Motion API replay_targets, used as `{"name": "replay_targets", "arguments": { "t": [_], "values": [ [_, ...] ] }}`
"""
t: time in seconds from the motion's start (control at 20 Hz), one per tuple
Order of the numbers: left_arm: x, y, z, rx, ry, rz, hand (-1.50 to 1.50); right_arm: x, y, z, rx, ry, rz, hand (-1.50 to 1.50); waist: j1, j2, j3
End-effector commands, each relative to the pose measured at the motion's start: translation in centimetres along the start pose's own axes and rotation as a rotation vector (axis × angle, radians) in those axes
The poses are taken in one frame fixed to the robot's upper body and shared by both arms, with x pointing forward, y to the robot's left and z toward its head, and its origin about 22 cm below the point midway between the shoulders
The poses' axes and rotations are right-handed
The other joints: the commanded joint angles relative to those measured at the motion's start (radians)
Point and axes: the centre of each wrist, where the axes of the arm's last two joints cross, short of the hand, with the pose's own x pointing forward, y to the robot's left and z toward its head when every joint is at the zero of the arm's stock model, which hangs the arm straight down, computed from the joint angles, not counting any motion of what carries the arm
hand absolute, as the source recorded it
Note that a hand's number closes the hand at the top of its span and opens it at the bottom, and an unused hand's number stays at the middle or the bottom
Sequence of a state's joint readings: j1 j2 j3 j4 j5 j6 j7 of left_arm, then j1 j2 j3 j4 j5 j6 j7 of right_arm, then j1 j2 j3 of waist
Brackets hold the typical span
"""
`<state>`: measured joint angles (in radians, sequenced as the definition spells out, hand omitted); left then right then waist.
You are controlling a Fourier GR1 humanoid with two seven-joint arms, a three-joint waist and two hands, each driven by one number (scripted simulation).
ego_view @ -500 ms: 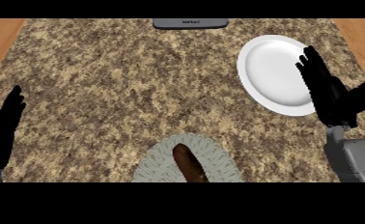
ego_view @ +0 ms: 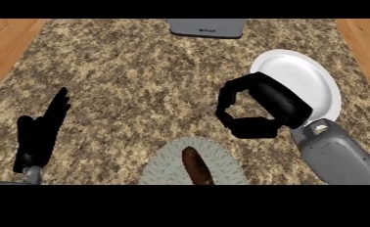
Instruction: Pick the sweet potato from the placemat and place it in the plate
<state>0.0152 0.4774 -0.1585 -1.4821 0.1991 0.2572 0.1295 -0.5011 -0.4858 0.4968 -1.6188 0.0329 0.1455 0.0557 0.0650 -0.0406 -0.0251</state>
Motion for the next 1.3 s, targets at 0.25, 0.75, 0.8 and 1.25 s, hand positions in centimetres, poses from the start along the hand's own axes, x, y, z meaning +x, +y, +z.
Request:
{"name": "replay_targets", "arguments": {
  "t": [0.25,0.75,0.8,1.25],
  "values": [
    [0.2,-5.3,-0.3,-0.052,0.023,0.111,0.00,-1.3,12.4,0.8,0.130,-0.121,-0.235,-1.50,-0.056,0.052,0.027],
    [0.2,-6.8,-0.8,-0.038,0.038,0.086,0.00,2.1,10.4,-1.9,0.509,-0.195,0.458,-1.50,-0.061,0.034,0.023],
    [0.2,-5.9,-0.5,-0.042,0.037,0.095,0.00,3.5,10.3,-2.3,0.475,-0.202,0.500,-1.50,-0.059,0.032,0.024],
    [-0.2,-6.8,0.1,-0.042,0.045,0.102,0.00,8.6,13.9,-4.9,0.727,-0.014,0.780,-1.50,-0.055,0.036,0.024]
  ]
}}
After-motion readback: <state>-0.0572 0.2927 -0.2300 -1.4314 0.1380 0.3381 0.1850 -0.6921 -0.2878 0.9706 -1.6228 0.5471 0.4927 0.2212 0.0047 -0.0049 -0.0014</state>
